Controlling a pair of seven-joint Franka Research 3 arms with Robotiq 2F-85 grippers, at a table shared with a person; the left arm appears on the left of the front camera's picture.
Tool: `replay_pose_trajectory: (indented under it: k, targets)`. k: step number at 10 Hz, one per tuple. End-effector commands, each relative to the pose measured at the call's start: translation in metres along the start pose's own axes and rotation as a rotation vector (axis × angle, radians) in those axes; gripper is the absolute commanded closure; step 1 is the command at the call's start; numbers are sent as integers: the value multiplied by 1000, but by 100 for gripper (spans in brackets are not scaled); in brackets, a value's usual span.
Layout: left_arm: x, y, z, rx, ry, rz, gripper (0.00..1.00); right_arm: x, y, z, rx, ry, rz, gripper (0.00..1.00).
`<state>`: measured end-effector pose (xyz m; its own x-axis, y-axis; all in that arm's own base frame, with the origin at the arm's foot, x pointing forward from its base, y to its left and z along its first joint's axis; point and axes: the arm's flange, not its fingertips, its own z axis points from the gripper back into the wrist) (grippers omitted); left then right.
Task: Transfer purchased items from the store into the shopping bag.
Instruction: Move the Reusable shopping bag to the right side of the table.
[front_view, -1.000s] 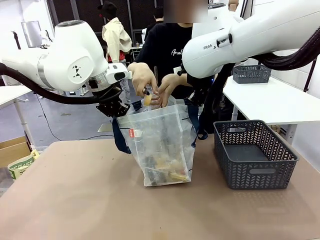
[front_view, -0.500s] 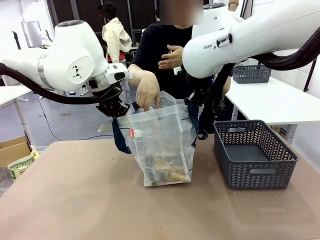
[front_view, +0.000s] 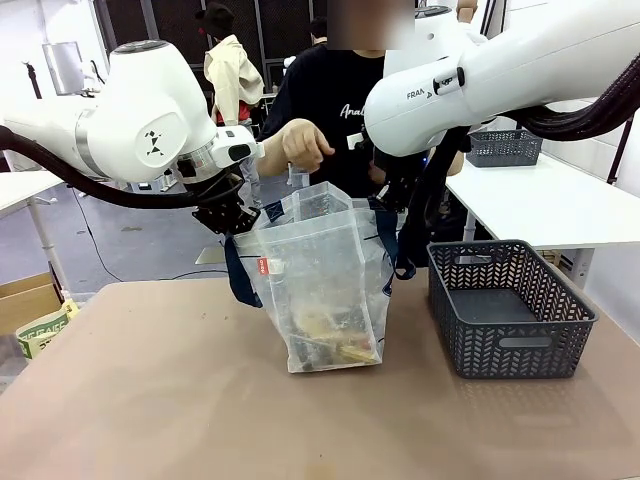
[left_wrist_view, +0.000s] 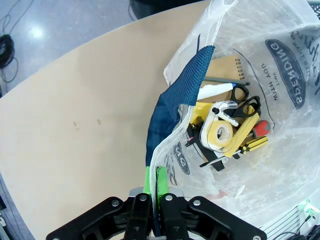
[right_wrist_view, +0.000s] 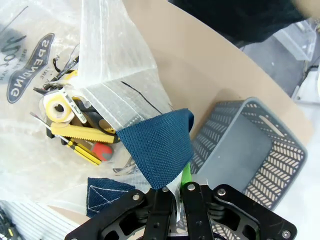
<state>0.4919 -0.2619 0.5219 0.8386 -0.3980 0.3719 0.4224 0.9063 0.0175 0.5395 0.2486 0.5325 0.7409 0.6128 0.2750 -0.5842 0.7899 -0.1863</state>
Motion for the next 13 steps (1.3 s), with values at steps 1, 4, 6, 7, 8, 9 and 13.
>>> replay_pose_trajectory:
  k: [1, 4, 6, 7, 8, 9, 13]
  targets:
    - [0, 1, 0, 1, -1, 4, 100, 0, 0, 1, -1, -3, 0, 100]
    - [0, 1, 0, 1, -1, 4, 100, 0, 0, 1, -1, -3, 0, 100]
    - [0, 1, 0, 1, -1, 4, 100, 0, 0, 1, -1, -3, 0, 100]
    - [0, 1, 0, 1, -1, 4, 100, 0, 0, 1, -1, -3, 0, 100]
    - [0, 1, 0, 1, -1, 4, 100, 0, 0, 1, -1, -3, 0, 100]
    - [0, 1, 0, 1, -1, 4, 100, 0, 0, 1, -1, -3, 0, 100]
    - [0, 1, 0, 1, -1, 4, 100, 0, 0, 1, -1, -3, 0, 100]
